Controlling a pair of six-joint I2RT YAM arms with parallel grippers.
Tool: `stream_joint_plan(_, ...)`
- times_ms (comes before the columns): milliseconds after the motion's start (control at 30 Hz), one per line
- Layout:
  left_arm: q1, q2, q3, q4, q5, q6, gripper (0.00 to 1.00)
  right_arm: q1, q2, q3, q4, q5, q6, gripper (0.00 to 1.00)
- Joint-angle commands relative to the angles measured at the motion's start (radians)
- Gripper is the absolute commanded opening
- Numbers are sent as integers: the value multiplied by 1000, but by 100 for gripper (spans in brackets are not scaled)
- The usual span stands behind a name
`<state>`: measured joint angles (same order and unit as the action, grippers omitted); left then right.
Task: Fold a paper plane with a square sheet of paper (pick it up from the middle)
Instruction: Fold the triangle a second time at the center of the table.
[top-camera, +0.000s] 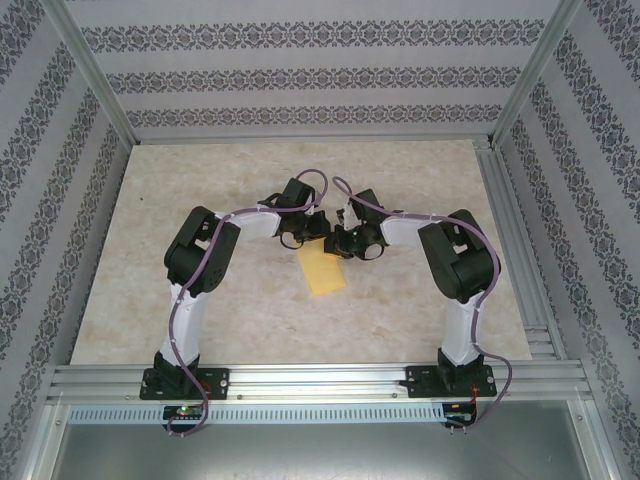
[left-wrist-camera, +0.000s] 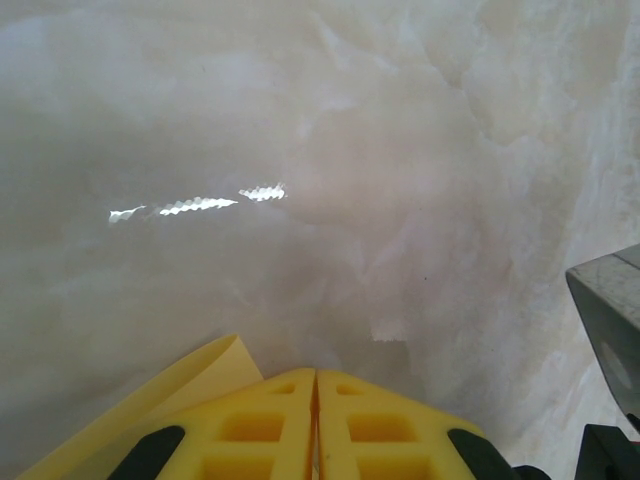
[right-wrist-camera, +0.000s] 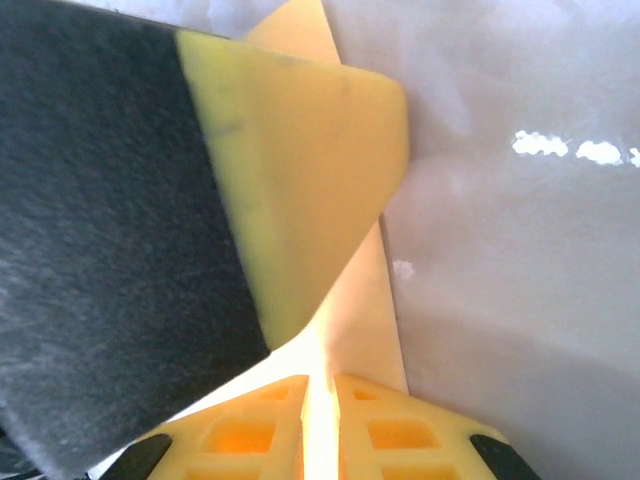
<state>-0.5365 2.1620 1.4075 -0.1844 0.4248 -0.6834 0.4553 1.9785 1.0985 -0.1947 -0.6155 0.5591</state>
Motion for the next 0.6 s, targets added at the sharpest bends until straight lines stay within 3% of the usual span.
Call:
stream_joint_plan(0,17,39,-20,-24,-21,30,11,-7,-2,-45,18,-22,8,16)
stream_joint_plan(567,19,42,-36,-20,-33,28,11,9,-130,-228,-6,-45,31,18)
